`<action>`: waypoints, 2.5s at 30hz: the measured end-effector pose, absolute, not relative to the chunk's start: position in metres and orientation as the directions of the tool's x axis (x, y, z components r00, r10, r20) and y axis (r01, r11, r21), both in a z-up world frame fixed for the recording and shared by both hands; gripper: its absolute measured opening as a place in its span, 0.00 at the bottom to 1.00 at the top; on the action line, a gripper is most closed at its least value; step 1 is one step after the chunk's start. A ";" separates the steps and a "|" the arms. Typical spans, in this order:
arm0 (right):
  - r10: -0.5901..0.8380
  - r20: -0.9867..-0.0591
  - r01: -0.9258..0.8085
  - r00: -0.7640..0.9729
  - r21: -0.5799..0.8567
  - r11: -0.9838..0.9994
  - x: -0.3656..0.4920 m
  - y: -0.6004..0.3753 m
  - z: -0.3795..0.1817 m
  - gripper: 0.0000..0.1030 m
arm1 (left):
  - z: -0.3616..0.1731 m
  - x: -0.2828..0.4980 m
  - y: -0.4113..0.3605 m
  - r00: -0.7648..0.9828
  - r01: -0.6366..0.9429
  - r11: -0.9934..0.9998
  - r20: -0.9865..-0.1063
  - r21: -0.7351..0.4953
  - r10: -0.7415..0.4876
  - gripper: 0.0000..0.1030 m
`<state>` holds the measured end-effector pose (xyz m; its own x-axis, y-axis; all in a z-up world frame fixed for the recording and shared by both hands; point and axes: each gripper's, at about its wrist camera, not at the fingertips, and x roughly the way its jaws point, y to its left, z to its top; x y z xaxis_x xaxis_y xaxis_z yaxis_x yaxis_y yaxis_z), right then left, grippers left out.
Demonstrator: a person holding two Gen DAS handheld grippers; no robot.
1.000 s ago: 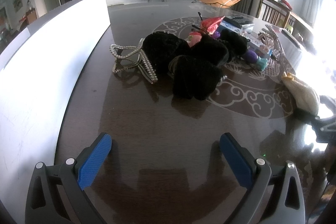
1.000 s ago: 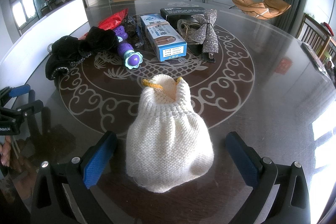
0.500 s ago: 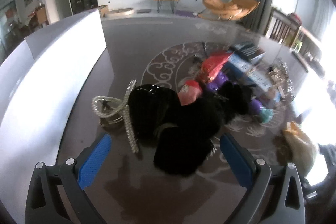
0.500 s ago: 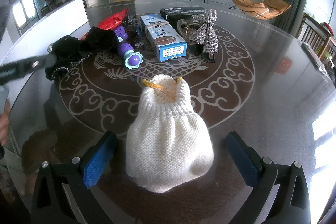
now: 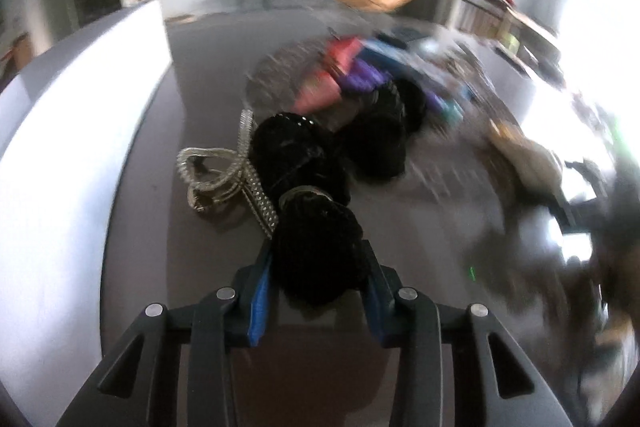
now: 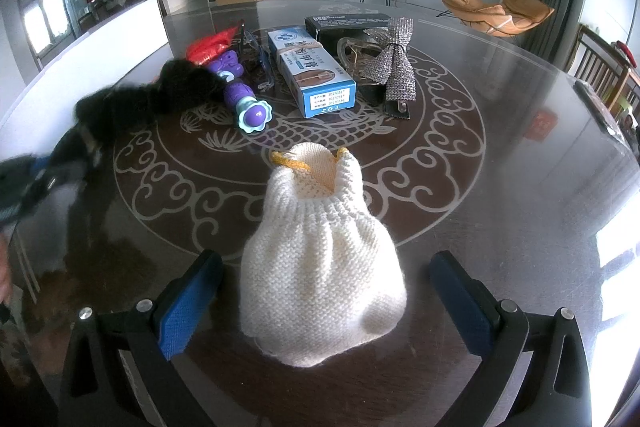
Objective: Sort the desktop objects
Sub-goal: 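Grasp a black velvet bag with the left tool, then carry the black bag with the left tool while the right tool carries the pouch toward the bin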
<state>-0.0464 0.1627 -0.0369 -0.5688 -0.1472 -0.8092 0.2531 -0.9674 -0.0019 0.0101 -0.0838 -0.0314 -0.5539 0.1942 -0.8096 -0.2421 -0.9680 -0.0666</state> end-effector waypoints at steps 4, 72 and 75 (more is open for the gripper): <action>-0.144 -0.810 0.253 -0.569 -0.006 -0.967 -0.046 0.162 -0.037 1.00 | -0.022 0.032 -0.081 -0.562 -0.297 -0.955 -0.809 0.001 0.174 0.64; -0.312 -0.867 0.249 -0.388 0.227 -0.941 -0.057 0.190 -0.009 1.00 | -0.015 0.027 -0.043 -0.529 -0.348 -0.932 -0.799 -0.103 0.286 0.35; -0.234 -0.896 0.293 -0.377 0.124 -0.948 -0.065 0.156 -0.015 0.99 | -0.005 0.031 -0.042 -0.532 -0.360 -0.925 -0.786 -0.124 0.313 0.35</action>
